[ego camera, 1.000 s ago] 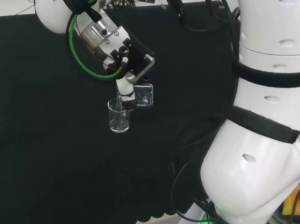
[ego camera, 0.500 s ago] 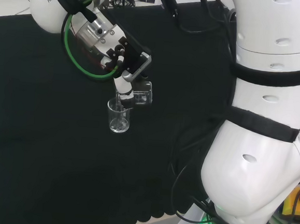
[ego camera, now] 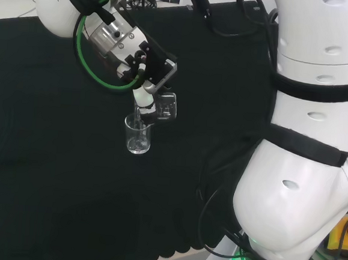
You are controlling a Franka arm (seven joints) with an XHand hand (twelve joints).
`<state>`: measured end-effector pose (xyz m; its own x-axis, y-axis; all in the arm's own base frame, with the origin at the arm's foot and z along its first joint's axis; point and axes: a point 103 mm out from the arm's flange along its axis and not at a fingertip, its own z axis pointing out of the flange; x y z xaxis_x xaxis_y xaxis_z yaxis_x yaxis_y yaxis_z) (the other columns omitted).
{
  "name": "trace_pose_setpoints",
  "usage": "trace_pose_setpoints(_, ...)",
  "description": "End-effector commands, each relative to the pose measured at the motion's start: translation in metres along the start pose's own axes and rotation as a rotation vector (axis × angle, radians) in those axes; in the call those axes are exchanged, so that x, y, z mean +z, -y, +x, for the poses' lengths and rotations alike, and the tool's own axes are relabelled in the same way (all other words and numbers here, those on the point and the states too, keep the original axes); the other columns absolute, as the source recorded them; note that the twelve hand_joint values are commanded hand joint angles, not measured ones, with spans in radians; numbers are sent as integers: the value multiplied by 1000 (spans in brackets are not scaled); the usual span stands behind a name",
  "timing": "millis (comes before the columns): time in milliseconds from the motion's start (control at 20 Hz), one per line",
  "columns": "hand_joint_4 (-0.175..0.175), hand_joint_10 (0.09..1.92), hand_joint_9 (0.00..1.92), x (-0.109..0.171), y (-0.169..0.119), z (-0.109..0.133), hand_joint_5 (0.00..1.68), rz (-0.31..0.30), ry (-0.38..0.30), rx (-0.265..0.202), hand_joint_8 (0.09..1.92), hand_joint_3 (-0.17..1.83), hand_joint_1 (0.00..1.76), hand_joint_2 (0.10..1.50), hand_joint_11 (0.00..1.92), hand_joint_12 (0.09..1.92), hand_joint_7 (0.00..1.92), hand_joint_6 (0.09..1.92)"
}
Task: Pour the water from the handheld beaker into the one on the table.
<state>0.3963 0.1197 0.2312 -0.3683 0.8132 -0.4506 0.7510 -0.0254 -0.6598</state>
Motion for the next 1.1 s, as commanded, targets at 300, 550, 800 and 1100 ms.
trace_pose_setpoints(300, -175, 125, 1736, -3, 0, 6, 1260, 16, 43, 30, 625, 634, 1311, 664, 1371, 623, 1317, 654)
trace_pose_setpoints(550, -175, 127, 1735, -10, 0, 13, 1260, 43, 84, 42, 626, 633, 1311, 665, 1372, 623, 1317, 655)
trace_pose_setpoints(800, -175, 129, 1734, -12, 1, 15, 1260, 53, 100, 52, 626, 633, 1311, 665, 1372, 623, 1317, 655)
trace_pose_setpoints(1100, -175, 131, 1733, -12, 1, 14, 1259, 44, 85, 50, 627, 632, 1311, 666, 1372, 623, 1316, 655)
